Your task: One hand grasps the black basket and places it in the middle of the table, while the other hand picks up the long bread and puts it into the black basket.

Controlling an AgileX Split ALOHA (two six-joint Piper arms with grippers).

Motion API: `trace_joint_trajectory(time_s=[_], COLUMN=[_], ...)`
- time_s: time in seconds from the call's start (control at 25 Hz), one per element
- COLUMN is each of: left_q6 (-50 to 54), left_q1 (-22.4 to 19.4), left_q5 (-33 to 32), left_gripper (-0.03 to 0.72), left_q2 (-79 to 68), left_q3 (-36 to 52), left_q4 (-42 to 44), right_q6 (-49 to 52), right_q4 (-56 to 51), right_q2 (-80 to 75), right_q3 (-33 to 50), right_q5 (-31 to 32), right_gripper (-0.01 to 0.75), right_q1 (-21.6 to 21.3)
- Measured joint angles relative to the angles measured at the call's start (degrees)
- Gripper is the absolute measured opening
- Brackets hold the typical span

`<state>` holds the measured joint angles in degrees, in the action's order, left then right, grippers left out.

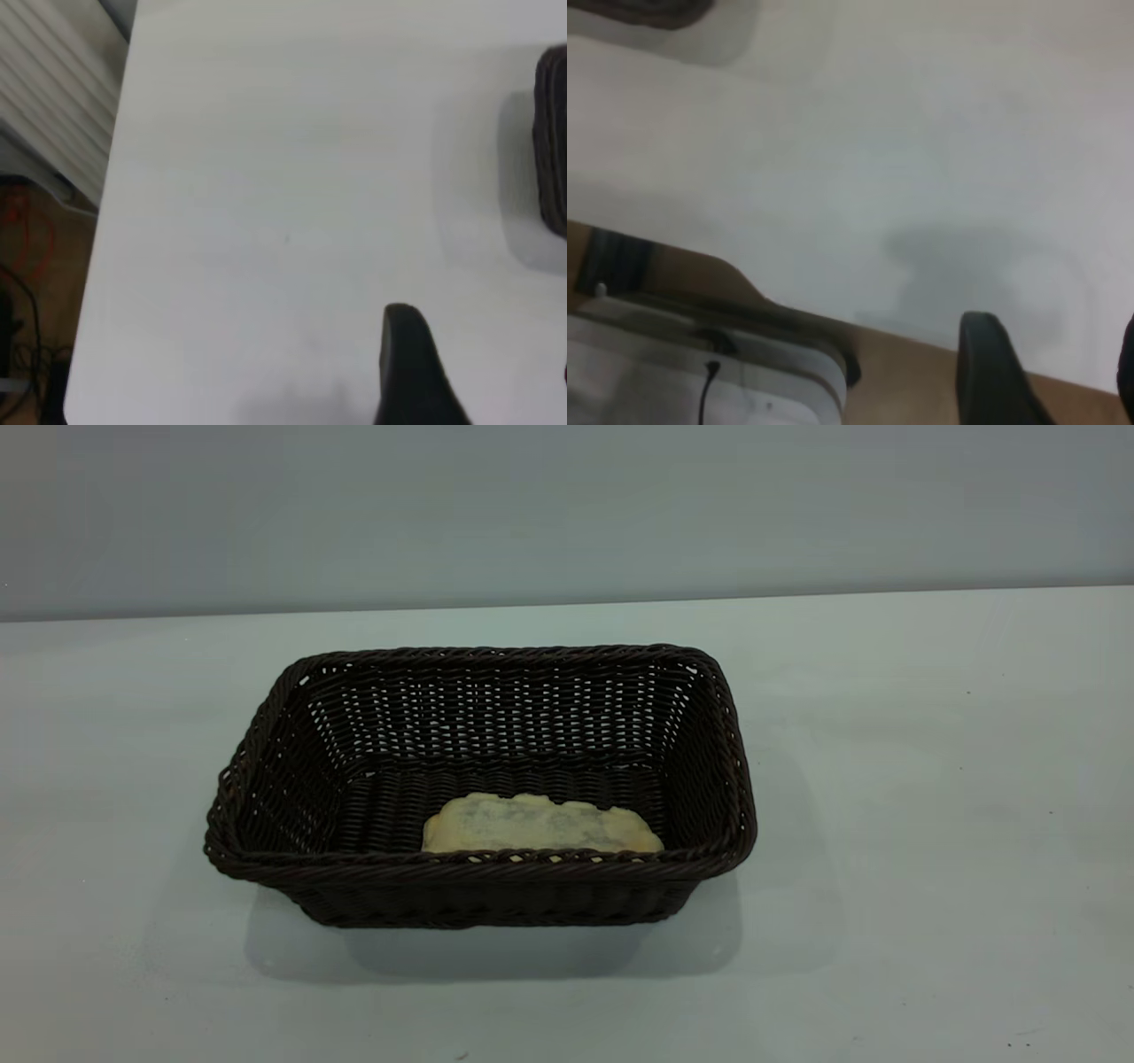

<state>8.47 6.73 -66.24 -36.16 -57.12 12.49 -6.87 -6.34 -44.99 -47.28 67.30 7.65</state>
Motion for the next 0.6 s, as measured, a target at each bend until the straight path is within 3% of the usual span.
trace_joint_trajectory(time_s=[0.6], left_q6=[1.4], left_q1=[0.0], left_q5=[6.3], left_gripper=[0.482], left_q2=[26.0], left_q3=[25.5], left_q4=[-4.8], right_q6=[-4.1], right_q4=[-0.9], right_q2=[28.2], right_q3=[16.7], right_q5=[-5.1], right_gripper=[0.329], right_q1=[0.0])
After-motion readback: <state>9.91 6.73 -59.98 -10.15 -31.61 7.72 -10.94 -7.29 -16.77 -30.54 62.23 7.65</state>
